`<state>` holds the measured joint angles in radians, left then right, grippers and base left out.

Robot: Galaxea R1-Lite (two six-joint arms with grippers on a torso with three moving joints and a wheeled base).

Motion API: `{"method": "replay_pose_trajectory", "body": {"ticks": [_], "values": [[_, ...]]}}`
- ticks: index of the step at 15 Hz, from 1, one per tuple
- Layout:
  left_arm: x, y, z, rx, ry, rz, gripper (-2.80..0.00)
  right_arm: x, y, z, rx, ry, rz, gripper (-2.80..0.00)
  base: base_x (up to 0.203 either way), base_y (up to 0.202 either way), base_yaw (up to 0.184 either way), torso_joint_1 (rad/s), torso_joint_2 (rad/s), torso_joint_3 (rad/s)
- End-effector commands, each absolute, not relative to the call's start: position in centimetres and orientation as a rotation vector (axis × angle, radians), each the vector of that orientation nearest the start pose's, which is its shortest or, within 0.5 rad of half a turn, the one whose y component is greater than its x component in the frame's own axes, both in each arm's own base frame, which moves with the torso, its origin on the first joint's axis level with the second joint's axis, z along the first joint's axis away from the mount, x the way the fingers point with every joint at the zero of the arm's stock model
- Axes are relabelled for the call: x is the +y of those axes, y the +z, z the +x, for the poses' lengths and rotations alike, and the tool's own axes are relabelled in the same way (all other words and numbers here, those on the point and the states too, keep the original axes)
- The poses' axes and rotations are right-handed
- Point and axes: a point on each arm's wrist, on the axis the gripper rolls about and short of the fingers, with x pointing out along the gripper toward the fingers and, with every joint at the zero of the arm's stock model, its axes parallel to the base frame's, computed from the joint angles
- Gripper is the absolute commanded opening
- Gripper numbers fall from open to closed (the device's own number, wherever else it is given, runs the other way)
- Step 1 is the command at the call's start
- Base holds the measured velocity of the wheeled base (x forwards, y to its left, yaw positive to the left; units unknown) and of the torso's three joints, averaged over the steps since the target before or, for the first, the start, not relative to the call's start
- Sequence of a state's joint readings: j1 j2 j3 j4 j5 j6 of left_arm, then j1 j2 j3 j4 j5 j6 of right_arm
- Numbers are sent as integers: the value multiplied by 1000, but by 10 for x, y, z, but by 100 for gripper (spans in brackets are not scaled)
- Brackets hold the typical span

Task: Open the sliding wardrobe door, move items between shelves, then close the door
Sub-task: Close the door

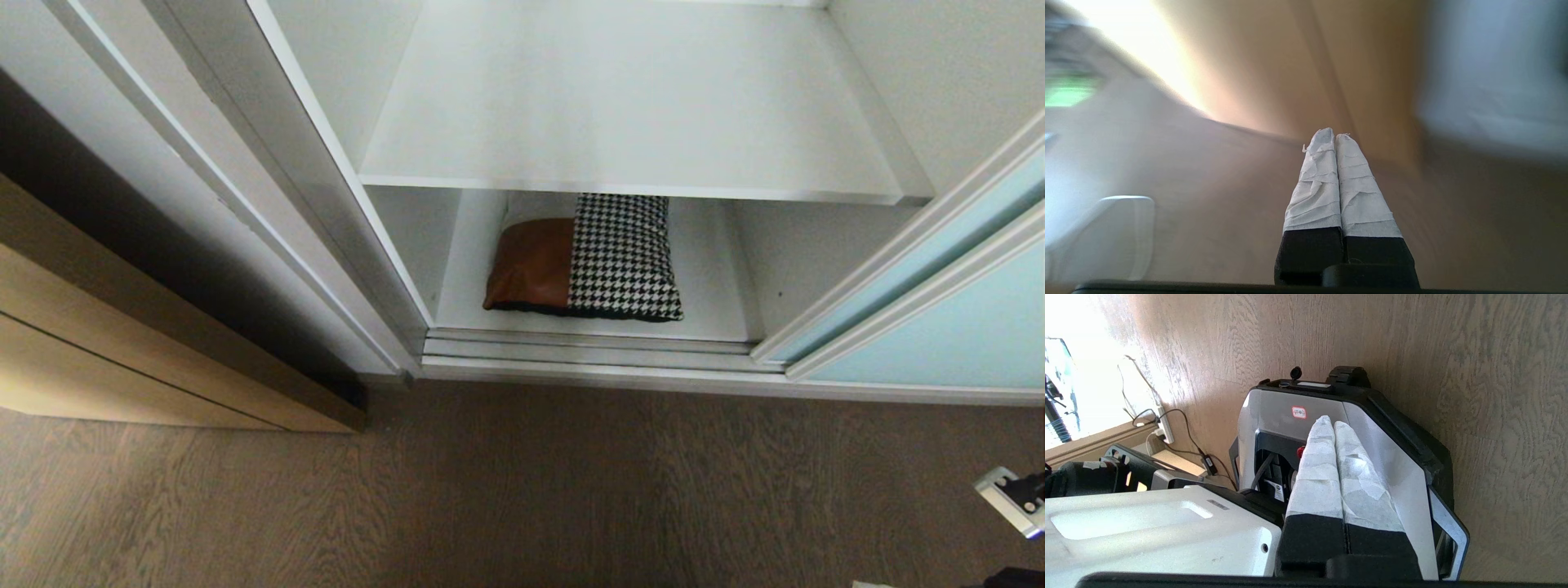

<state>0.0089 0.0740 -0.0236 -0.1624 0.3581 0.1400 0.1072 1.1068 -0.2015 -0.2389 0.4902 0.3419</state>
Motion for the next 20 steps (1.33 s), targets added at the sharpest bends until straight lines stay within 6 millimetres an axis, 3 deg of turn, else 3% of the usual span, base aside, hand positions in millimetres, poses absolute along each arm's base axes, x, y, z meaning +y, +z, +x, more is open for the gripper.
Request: {"method": "replay_pose_trajectory", "body": {"ticks": [1, 8, 11, 20], "values": [[3, 85, -27, 11, 142, 128, -280, 23, 116, 111, 758, 461, 451, -280, 0, 0, 0, 0, 0, 0], [0, 84, -28, 25, 18, 168, -280, 23, 117, 109, 752, 462, 450, -280, 0, 0, 0, 0, 0, 0], [0, 78, -26, 42, 19, -16, -280, 22, 116, 108, 750, 463, 449, -280, 0, 0, 0, 0, 0, 0], [0, 76, -25, 41, 18, -3, -280, 22, 119, 109, 728, 454, 448, -280, 0, 0, 0, 0, 0, 0]]}}
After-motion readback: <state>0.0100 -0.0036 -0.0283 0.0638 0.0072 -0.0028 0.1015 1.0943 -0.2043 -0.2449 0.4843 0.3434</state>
